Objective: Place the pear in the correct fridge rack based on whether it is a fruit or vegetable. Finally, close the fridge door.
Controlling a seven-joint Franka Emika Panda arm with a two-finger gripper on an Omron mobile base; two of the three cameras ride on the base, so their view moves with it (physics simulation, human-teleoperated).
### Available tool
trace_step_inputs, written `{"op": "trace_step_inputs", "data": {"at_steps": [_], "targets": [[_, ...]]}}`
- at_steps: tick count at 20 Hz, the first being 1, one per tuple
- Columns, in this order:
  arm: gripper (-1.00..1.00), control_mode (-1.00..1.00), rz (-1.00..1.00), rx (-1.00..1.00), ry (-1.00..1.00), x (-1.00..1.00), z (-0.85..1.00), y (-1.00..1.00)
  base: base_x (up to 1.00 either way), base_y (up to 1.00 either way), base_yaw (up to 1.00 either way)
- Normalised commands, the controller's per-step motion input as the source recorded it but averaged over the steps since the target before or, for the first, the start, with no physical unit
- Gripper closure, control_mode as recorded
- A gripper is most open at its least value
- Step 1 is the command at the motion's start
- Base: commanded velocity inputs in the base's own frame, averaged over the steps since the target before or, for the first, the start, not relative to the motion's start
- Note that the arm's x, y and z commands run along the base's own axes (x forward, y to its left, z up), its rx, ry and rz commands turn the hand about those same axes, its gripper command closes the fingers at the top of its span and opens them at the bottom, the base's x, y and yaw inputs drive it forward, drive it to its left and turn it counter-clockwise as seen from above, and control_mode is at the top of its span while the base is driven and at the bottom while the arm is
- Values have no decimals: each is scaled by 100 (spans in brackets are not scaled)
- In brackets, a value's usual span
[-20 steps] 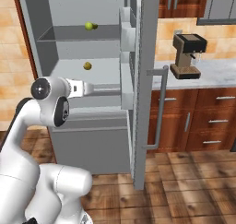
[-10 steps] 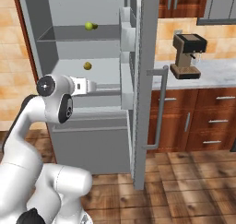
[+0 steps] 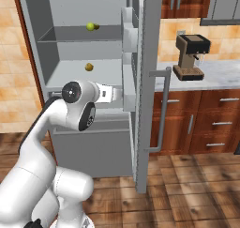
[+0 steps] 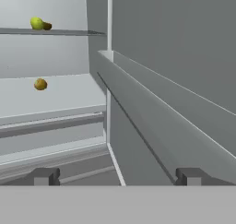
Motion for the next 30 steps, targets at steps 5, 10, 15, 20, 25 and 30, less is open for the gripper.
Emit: {"op": "trace_step_inputs", "data": {"at_steps": [5,10,15,20,25,30], "targets": [[-100,-100,-25,3,3,0,-4,-87,0,0,0],[-100,-100,-23,6,1,-6,-3,-98,0,0,0],[-100,-100,-11,10,-4,-72,-5,-95,0,0,0],[-100,-100,-10,16,-13,-100,0,-73,0,0,0],[-100,-100,-1,28,0,-34,6,-90,0,0,0],[-100,-100,0,40,1,6,0,-85,0,0,0]]}}
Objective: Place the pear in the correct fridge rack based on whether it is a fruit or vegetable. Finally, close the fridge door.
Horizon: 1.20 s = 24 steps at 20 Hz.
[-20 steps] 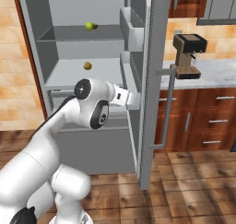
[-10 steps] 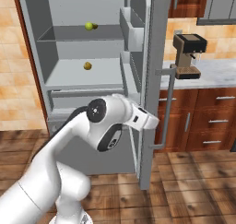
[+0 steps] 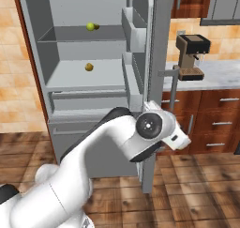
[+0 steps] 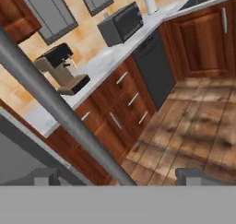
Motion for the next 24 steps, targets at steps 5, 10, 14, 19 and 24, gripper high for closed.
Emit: {"op": "trace_step_inputs", "data": {"at_steps": [5,10,14,19,24], "targets": [[-100,-100,5,35,0,7,0,-67,0,0,0],[-100,-100,2,35,0,28,0,-68,0,0,0],[-100,-100,6,28,0,54,-1,-23,0,0,0],[-100,-100,11,15,5,60,-30,0,0,0,0],[-100,-100,15,20,3,54,-39,0,0,0,0]]}}
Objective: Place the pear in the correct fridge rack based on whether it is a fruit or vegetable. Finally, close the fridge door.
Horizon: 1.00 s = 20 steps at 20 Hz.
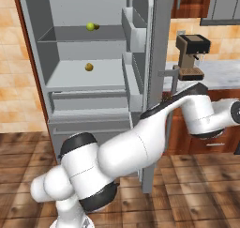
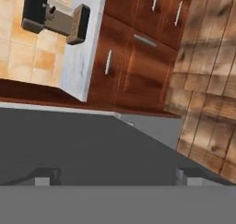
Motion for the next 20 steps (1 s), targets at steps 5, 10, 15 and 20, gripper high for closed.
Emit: {"op": "trace_step_inputs", "data": {"at_steps": [5,10,15,20], "targets": [[-100,-100,16,20,0,46,-39,4,0,0,0],[-100,-100,19,14,4,31,-39,41,0,0,0],[-100,-100,25,3,11,5,-32,94,0,0,0],[-100,-100,26,0,12,0,-9,100,0,0,0]]}}
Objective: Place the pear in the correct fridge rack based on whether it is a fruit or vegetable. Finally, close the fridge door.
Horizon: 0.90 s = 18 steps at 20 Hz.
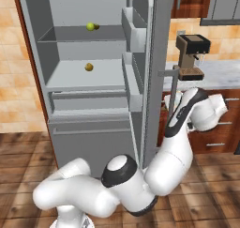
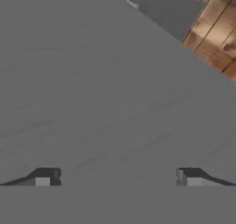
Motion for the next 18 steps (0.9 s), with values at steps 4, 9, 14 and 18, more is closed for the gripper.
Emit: {"op": "trace_step_inputs", "data": {"at_steps": [4,9,14,18], "targets": [[-100,-100,27,0,7,-6,-5,100,0,0,0],[-100,-100,29,0,0,-47,-17,100,0,0,0],[-100,-100,23,-4,-6,-45,-21,100,0,0,0],[-100,-100,3,-4,-20,-3,0,100,0,0,0]]}}
